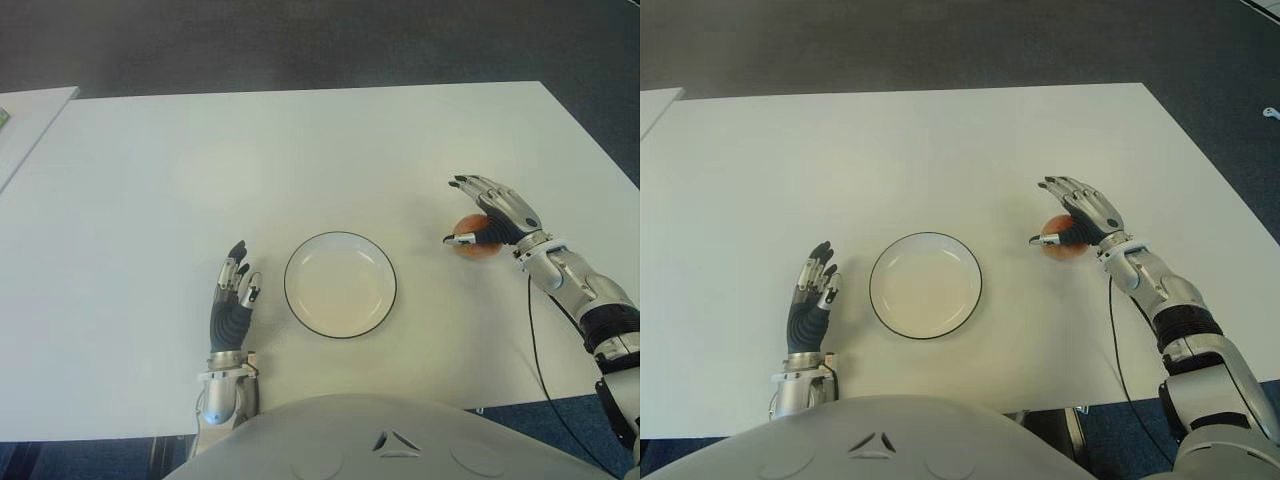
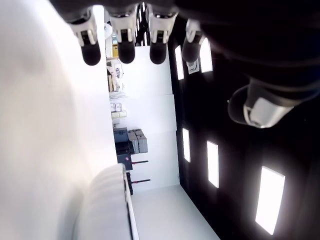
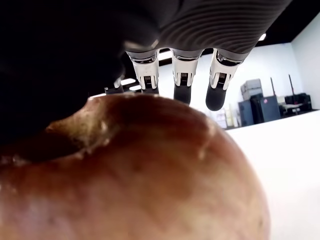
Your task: Put the apples into the plate.
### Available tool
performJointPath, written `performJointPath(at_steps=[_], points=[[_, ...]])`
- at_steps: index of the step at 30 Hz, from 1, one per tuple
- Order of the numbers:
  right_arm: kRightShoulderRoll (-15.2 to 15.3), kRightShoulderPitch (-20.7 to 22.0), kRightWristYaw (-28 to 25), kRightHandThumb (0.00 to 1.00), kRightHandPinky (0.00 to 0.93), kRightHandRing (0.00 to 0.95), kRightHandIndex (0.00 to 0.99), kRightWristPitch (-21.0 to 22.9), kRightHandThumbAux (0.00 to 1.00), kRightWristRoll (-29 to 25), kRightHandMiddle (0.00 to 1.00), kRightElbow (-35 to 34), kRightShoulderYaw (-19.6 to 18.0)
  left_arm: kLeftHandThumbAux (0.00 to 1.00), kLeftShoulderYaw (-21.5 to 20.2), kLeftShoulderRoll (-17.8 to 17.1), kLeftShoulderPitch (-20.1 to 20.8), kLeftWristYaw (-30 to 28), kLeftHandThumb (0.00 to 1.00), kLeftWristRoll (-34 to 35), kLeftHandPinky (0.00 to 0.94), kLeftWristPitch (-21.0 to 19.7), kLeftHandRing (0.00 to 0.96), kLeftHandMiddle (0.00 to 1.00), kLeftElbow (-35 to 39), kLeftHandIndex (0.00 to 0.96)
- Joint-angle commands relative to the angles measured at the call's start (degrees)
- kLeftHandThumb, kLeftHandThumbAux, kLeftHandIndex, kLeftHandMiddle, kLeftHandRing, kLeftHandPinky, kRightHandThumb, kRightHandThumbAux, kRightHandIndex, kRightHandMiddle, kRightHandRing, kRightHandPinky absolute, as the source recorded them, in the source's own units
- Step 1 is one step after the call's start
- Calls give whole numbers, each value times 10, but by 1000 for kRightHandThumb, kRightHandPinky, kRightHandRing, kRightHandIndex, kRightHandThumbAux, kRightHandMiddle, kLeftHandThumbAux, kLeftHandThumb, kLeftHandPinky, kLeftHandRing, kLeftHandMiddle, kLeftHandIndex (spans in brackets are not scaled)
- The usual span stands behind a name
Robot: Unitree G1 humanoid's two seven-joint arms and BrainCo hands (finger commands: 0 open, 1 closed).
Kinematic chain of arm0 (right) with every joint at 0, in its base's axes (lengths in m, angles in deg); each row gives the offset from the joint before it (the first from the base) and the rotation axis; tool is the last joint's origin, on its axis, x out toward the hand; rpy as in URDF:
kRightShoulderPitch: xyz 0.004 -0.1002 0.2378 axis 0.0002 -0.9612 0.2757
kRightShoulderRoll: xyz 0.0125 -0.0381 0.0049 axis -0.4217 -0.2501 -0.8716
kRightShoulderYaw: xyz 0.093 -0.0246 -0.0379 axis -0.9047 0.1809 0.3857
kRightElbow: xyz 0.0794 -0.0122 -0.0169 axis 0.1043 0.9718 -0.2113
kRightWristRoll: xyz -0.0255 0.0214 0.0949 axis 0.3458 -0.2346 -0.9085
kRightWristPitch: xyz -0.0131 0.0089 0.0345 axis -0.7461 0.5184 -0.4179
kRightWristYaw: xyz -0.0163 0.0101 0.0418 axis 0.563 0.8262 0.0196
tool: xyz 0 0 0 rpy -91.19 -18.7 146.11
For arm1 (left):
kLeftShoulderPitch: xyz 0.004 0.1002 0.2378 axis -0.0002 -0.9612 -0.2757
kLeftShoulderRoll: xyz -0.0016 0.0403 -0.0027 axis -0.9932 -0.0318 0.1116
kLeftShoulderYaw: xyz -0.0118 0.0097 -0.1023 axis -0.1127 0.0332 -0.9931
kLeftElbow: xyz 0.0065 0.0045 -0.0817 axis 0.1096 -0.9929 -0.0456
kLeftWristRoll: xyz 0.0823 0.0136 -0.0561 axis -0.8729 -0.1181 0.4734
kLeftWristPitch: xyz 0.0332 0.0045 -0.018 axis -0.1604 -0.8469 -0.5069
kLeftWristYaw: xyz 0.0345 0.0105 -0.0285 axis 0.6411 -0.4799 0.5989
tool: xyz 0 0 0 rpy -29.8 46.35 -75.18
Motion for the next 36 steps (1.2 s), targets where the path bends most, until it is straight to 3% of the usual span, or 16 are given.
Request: performJointPath(at_steps=[1, 18, 36], points=[[-11, -31, -9, 258, 0, 59, 24, 10, 423, 4, 81, 8, 7, 434, -5, -6, -3, -5, 0, -2, 0, -2, 0, 0, -10, 0], [-16, -55, 1, 280, 0, 61, 31, 7, 439, -2, 89, 13, 6, 435, -2, -6, -7, -6, 0, 0, 0, -2, 0, 0, -4, 0], [-47, -24, 38, 282, 0, 44, 30, -10, 442, 9, 72, 123, 37, 426, -3, -7, -15, -2, 0, -7, 0, -14, 0, 0, 12, 0]])
